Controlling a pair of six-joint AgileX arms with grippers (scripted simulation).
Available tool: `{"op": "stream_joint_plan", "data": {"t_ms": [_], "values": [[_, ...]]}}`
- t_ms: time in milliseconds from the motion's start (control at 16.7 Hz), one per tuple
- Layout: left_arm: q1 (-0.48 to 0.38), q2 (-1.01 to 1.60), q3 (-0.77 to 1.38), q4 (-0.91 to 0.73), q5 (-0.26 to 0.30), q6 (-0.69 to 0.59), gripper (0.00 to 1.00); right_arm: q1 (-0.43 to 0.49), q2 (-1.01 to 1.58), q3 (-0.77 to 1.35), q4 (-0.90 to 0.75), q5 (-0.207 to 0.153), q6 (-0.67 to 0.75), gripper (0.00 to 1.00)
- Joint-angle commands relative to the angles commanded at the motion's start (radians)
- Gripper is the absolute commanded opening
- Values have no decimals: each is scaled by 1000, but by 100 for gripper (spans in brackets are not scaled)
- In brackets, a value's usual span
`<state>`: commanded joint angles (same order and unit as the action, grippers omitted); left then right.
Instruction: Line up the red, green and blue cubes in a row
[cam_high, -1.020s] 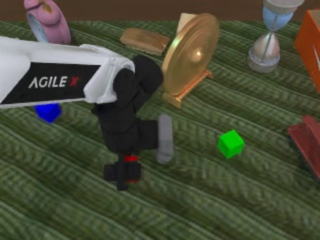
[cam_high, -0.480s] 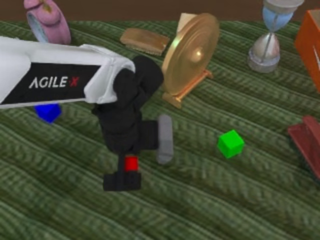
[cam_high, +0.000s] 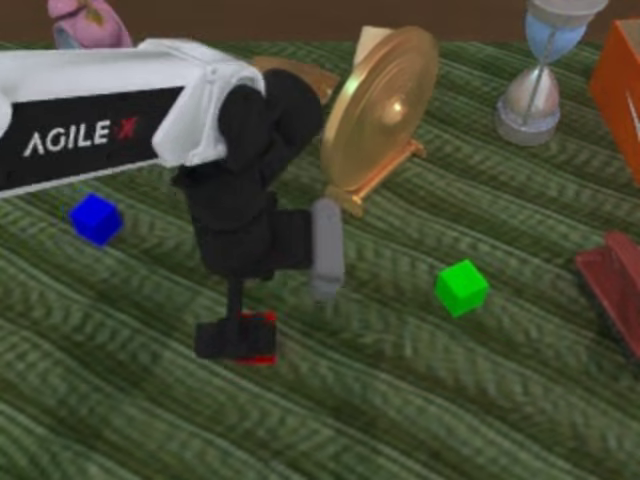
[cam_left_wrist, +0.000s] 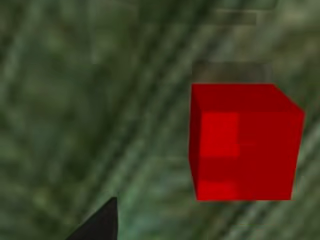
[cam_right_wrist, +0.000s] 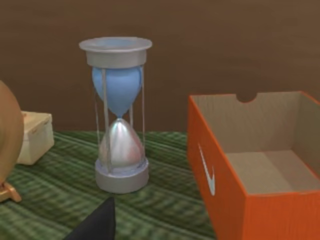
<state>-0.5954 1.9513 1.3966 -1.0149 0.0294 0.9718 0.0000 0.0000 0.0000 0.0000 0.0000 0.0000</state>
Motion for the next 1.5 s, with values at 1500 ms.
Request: {"op": "stream_joint_plan", "data": {"t_ms": [1500], "values": [[457, -1283, -940, 568, -41, -567, 100, 316, 1374, 1061, -743, -1, 1, 100]]}}
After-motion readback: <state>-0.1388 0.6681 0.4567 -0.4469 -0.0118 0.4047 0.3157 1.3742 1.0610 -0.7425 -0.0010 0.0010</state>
